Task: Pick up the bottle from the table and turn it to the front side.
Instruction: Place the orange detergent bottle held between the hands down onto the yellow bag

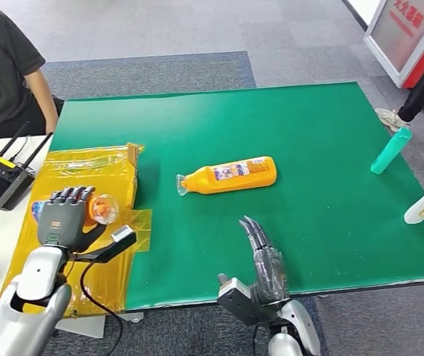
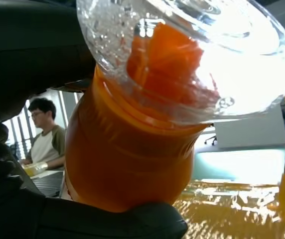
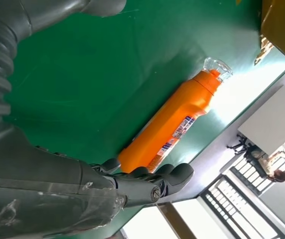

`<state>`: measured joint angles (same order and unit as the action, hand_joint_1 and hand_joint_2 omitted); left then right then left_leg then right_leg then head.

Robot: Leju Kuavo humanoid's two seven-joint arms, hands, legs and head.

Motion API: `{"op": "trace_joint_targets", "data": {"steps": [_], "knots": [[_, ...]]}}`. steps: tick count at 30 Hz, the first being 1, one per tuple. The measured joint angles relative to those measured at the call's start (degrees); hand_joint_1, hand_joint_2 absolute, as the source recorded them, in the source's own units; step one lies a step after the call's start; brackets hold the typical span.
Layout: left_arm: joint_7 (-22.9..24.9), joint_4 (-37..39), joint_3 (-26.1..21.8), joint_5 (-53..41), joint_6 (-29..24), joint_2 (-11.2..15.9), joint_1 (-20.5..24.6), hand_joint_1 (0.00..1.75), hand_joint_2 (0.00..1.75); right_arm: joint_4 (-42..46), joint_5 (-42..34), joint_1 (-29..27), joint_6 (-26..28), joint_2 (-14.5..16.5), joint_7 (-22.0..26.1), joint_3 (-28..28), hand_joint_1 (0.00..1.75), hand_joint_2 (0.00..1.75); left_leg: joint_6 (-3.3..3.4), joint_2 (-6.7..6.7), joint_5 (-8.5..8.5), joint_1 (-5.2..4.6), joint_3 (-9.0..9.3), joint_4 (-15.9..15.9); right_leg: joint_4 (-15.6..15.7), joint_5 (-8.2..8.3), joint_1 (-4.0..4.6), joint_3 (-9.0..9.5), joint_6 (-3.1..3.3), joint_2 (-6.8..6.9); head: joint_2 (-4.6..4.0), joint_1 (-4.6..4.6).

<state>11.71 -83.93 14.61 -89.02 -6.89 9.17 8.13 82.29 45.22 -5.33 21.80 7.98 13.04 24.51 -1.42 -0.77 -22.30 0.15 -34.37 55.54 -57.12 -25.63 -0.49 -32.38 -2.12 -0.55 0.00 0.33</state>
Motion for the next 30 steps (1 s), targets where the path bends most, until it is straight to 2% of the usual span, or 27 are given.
{"op": "trace_joint_targets", "data": {"steps": [5,7,9,11,12,13,21,30], "knots": [[-4.51,6.12,2.25,1.34,3.92,0.30,3.34,1.52,1.75,-0.43,-0.04,0.36,0.08,0.12,0.02,-0.20,0.00,1.75,-0.02,-0.01,0.02,0.00,0.00,0.00,-0.01,0.01,0.00,0.04,0.00,-0.01,0.00,0.02],[-5.15,7.84,3.32,2.43,5.35,0.43,4.64,1.34,1.75,-0.71,-0.04,0.41,0.12,0.16,0.05,-0.30,0.00,1.75,-0.01,-0.01,0.02,-0.01,0.01,0.00,-0.01,0.02,-0.01,0.05,-0.01,-0.01,0.00,0.02],[-5.39,9.04,4.43,3.58,6.99,0.74,5.96,0.89,1.75,-0.95,-0.04,0.45,0.14,0.22,0.13,-0.46,0.00,1.75,-0.01,-0.01,0.02,-0.01,0.01,0.00,-0.01,0.02,-0.02,0.07,-0.01,0.00,0.00,0.02],[-5.97,9.91,5.60,4.95,8.45,1.22,7.04,0.30,1.75,-1.18,-0.07,0.52,0.13,0.28,0.26,-0.63,0.00,1.75,-0.01,-0.01,0.02,-0.01,0.02,0.00,-0.01,0.02,-0.02,0.07,-0.01,-0.01,0.00,0.01],[-6.53,10.30,6.22,5.90,8.99,1.52,7.45,0.11,1.75,-1.32,-0.09,0.58,0.11,0.30,0.35,-0.69,0.00,1.75,-0.01,-0.01,0.02,-0.01,0.02,0.00,-0.01,0.02,-0.01,0.07,-0.01,-0.01,0.00,0.01],[-7.13,10.63,6.86,6.93,9.32,1.85,7.70,0.00,1.75,-1.49,-0.13,0.67,0.10,0.31,0.43,-0.73,0.00,1.75,-0.02,-0.01,0.02,-0.01,0.02,0.00,-0.01,0.02,-0.01,0.06,0.00,-0.01,0.00,0.01],[-8.19,11.32,10.07,10.78,8.46,3.28,7.58,0.00,1.75,-2.49,-0.47,1.32,0.12,0.35,0.63,-0.98,0.00,1.75,-0.04,0.00,0.03,0.00,0.00,0.00,-0.01,0.01,0.00,0.04,0.00,-0.01,0.00,0.01],[-6.38,9.04,9.13,11.28,2.85,3.45,5.37,0.00,1.75,-2.86,-0.49,1.14,0.11,0.35,0.73,-1.01,0.00,1.75,-0.04,0.00,0.03,0.00,0.00,0.00,-0.01,0.01,0.00,0.04,0.00,-0.01,0.00,0.01]]}}
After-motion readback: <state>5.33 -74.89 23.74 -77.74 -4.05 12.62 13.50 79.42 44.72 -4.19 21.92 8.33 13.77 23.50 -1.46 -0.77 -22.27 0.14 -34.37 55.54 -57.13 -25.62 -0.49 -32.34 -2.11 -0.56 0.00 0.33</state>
